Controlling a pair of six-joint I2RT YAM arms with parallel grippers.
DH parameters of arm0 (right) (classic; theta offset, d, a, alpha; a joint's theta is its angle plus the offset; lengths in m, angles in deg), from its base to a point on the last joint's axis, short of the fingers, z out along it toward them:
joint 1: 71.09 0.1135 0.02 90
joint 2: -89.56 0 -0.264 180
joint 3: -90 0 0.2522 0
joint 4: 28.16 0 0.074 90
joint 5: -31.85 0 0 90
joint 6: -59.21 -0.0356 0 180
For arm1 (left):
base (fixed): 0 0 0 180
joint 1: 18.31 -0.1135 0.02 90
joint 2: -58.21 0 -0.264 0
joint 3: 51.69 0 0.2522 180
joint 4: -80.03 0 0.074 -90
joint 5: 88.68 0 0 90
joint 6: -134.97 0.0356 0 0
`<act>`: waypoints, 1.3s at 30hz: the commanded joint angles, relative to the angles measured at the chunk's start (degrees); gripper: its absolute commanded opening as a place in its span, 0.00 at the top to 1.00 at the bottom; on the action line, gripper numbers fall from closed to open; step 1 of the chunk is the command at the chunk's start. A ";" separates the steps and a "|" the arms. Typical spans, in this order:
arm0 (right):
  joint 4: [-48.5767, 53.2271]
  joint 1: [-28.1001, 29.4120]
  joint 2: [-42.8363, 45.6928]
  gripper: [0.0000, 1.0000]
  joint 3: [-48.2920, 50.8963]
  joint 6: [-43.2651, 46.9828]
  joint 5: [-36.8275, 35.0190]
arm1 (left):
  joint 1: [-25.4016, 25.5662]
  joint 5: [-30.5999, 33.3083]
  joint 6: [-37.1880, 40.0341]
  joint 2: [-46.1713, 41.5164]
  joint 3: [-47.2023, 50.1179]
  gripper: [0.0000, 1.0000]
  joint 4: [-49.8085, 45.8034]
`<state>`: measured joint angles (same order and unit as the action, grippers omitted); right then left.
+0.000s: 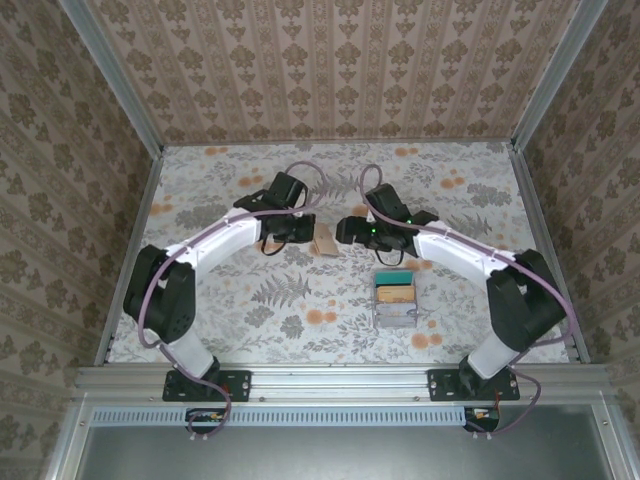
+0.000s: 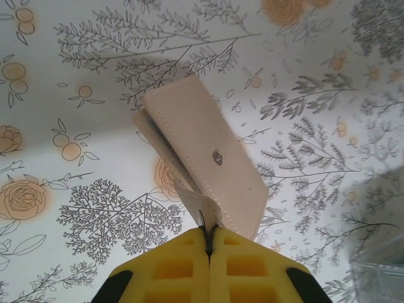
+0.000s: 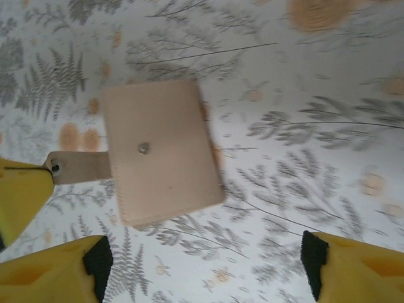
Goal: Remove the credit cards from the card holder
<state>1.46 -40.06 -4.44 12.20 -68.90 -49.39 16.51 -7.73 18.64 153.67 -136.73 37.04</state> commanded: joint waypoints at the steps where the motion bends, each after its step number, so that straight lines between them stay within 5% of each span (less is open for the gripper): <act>1: -2.72 1.00 -5.72 0.31 -4.45 -2.09 9.09 | -0.02 -0.88 -2.27 -2.77 1.18 1.00 1.90; 10: -0.92 2.27 -14.31 0.34 -12.05 -1.33 9.88 | 0.06 -1.99 -1.89 -5.42 2.23 1.00 3.23; 21: 0.58 1.76 -17.92 0.56 -13.54 -0.39 8.07 | -0.24 -0.61 -0.76 -5.46 2.80 1.00 1.34; 39: 0.59 0.26 -18.99 0.62 -11.25 -1.41 6.48 | -5.94 5.06 2.88 -9.09 8.41 1.00 -3.25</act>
<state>1.00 -39.45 -22.60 0.12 -70.02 -42.55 12.51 -5.22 19.10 146.93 -129.85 37.06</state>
